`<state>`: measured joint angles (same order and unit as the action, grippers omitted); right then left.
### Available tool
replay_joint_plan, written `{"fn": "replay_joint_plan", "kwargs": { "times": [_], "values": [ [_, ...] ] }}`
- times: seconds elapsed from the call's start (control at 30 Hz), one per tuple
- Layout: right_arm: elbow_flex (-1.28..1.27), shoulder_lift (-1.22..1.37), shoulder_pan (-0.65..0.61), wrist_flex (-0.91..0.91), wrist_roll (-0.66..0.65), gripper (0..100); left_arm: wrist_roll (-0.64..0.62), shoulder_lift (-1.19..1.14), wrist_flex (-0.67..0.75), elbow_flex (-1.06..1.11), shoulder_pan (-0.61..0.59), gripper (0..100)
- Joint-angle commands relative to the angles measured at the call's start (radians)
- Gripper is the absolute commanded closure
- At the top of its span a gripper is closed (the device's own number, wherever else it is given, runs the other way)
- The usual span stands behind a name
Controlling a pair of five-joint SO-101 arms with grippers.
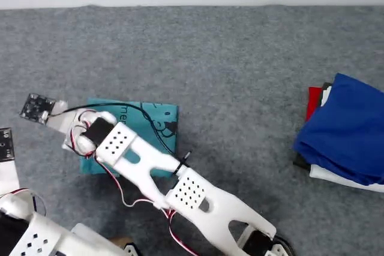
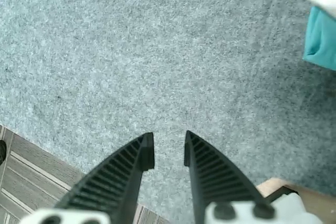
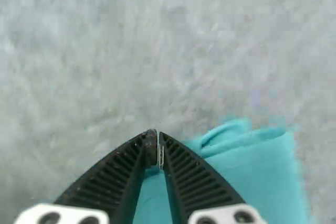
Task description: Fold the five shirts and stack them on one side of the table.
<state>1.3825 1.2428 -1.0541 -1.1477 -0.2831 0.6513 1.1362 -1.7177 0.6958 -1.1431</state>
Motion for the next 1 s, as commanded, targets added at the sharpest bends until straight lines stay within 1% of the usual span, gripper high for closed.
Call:
{"fn": "replay_joint_plan", "kwargs": {
  "times": [0.0,0.3,0.43,0.5,0.53,0.63,0.8,0.87,0.97],
  "values": [
    [0.018,-0.068,0.019,0.007,-0.005,98.7,0.012,0.009,-0.006,-0.012,-0.011,90],
    [0.011,-0.294,0.062,-0.371,0.006,98.7,0.011,0.009,-0.003,-0.01,-0.008,90],
    [0.014,-0.312,0.07,-0.558,0.141,98.3,0.009,0.009,-0.005,-0.012,-0.005,90],
    [0.015,-0.312,0.079,-0.642,0.183,98.3,0.009,0.009,-0.005,-0.012,-0.005,90],
    [0.006,-0.314,0.085,-0.653,0.212,98.3,0.009,0.009,-0.005,-0.008,-0.005,90],
    [-0.048,-0.334,0.124,-0.651,0.381,98.3,0.009,0.009,-0.005,-0.005,-0.003,90],
    [-0.327,-0.481,0.128,-0.651,0.483,97.2,0.011,0.009,0.002,-0.005,-0.002,90],
    [-0.456,-0.561,0.128,-0.65,0.554,91.6,0.011,0.009,0.002,-0.005,-0.002,90],
    [-0.598,-0.642,0.134,-0.645,0.675,77.2,0.011,0.009,0.002,-0.002,-0.002,90]
  ]
}}
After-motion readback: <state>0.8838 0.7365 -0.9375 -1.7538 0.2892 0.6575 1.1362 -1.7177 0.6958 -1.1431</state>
